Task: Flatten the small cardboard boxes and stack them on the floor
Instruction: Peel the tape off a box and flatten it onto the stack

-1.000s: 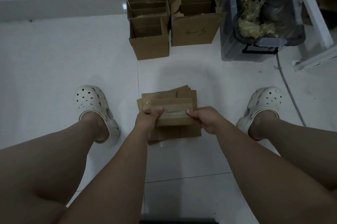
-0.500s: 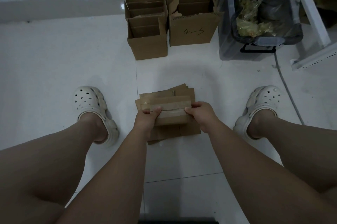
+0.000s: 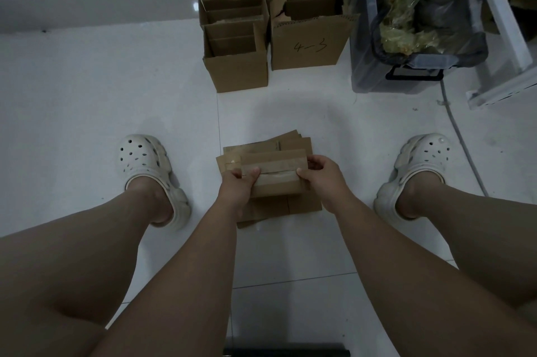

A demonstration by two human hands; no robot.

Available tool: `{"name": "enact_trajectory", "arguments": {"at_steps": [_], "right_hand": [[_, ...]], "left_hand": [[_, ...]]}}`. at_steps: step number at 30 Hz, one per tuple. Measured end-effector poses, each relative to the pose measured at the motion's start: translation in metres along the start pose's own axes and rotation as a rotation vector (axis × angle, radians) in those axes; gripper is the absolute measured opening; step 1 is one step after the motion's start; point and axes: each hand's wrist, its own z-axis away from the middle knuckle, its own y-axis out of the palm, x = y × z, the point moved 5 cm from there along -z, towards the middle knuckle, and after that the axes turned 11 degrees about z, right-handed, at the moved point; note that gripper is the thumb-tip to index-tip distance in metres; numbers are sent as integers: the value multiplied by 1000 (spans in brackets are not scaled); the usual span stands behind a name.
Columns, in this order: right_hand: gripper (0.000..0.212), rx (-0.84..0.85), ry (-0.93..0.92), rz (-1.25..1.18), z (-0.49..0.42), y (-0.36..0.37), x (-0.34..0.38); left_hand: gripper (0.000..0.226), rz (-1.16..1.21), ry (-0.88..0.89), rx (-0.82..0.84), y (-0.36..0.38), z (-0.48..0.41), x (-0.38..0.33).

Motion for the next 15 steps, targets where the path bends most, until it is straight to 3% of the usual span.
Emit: {"name": "enact_trajectory", "arguments": {"at_steps": [4,15], "right_hand": [[48,81,43,-21,-3,2,-1],[35,-25,30,85,-3,0,-1]], "left_hand": [[40,3,-1,12,1,2,-1],[49,-4,-4,-8,2,4,-2]]}}
